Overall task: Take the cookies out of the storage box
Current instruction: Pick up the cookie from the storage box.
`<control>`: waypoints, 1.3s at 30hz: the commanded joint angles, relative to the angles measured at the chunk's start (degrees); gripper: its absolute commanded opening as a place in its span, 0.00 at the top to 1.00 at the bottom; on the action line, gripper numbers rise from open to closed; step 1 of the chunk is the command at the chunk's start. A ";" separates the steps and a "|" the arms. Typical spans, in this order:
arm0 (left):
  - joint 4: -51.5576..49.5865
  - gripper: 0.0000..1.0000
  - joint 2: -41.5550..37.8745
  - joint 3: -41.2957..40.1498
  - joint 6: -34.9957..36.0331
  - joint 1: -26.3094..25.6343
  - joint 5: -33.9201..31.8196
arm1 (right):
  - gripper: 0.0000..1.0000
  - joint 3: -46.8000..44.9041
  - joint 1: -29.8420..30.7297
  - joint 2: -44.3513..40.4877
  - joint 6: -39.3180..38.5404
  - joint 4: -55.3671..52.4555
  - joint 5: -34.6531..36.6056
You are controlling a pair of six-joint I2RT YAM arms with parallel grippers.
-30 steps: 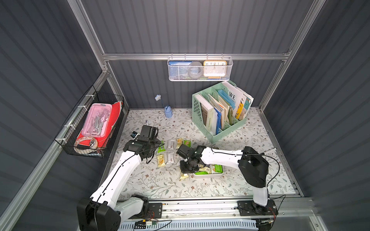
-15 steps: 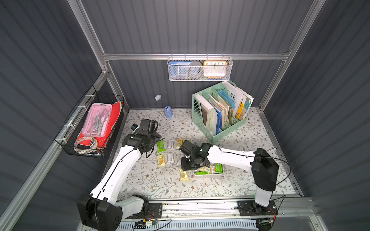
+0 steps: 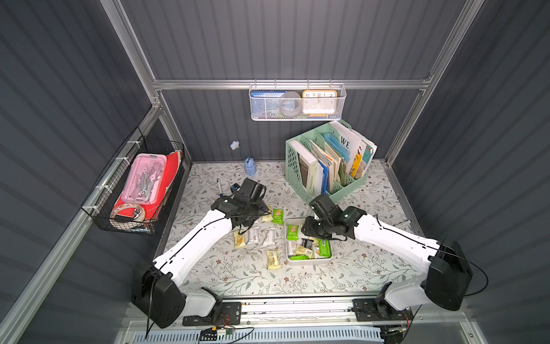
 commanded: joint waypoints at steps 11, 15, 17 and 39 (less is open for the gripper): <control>9.46 0.38 -0.55 -7.72 -12.81 -0.46 4.33 | 0.38 13.06 0.03 18.34 1.84 -5.12 1.53; 9.41 0.38 -1.34 -8.79 -14.68 -0.34 2.99 | 0.36 16.13 0.01 21.94 1.17 -6.12 1.85; 8.94 0.37 -1.43 -8.88 -15.04 -0.24 2.69 | 0.36 17.47 0.05 23.35 0.89 -6.90 1.93; 7.37 0.38 -5.56 -11.14 -16.61 2.20 0.58 | 0.38 21.47 0.11 32.08 -1.11 -7.00 -2.39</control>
